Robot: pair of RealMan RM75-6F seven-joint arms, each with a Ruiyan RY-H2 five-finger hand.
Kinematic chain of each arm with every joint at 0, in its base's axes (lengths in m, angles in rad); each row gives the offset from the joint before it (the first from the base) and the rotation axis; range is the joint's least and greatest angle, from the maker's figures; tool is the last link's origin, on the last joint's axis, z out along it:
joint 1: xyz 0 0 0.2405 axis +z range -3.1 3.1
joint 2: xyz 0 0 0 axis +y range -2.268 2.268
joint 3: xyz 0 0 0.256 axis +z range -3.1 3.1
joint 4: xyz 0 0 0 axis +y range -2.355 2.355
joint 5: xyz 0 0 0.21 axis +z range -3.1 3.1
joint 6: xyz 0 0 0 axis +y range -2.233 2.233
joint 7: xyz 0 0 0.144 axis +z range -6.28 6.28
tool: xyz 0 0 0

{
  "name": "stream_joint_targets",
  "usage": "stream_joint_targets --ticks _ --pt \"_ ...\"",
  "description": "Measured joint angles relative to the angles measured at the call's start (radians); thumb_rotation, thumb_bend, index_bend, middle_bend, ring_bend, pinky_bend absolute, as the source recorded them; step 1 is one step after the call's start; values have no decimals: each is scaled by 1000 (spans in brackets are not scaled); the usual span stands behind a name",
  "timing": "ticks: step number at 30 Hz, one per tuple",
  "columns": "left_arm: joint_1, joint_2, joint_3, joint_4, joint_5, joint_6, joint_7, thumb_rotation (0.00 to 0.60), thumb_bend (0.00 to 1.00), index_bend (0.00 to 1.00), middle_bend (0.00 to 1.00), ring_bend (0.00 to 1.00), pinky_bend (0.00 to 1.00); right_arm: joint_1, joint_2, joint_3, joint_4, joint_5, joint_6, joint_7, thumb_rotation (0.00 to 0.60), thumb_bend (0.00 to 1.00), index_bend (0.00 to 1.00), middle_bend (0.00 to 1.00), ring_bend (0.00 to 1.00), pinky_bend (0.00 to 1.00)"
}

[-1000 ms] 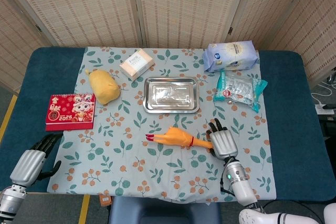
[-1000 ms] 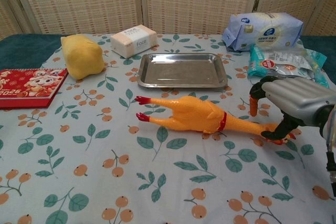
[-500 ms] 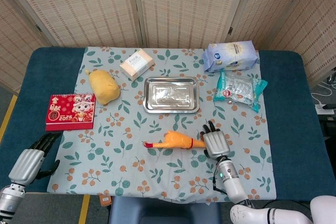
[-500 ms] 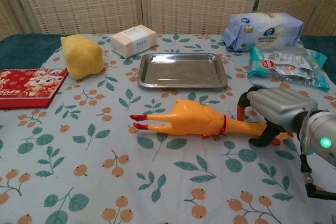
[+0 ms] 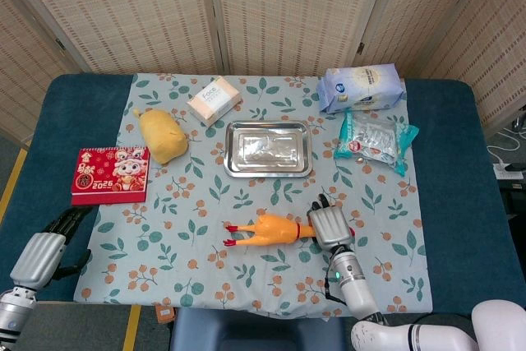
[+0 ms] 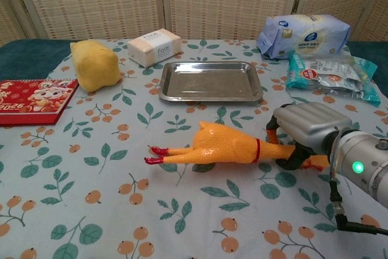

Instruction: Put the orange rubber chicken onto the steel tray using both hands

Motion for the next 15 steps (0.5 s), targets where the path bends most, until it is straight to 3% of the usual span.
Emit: stream_joint_targets --ticks 3,8,15 --pt "1 0 -1 2 -2 3 -1 600 421 32 81 54 204 -1 -2 -1 0 -12 16 15 600 381 814 441 519 770" --pt "1 -7 -3 6 -7 2 12 600 424 88 102 69 216 -3 25 -4 -17 -51 15 72 600 406 854 485 625 931" --pt "-10 -34 -6 6 -15 -24 70 600 427 88 119 77 235 1 76 1 -30 -105 -20 182 600 442 870 501 679 995"
